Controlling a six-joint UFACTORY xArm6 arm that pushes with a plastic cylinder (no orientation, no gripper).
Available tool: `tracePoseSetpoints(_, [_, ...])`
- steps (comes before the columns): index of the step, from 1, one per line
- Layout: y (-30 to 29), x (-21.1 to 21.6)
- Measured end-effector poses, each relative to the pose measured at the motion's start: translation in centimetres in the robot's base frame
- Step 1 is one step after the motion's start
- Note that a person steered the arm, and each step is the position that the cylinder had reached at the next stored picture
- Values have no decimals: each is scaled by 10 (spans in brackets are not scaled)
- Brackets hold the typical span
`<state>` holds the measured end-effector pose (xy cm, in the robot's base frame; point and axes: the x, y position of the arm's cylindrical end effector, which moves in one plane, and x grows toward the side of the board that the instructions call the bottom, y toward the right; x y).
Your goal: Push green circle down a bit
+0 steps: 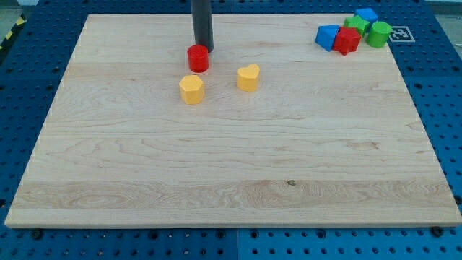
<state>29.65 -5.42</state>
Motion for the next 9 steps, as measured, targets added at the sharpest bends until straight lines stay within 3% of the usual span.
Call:
tracePoseSetpoints(2, [45, -93])
tracePoseSetpoints(4, [140, -105])
tracePoseSetpoints(7, [172, -105])
tracePoseSetpoints(9, [228, -105])
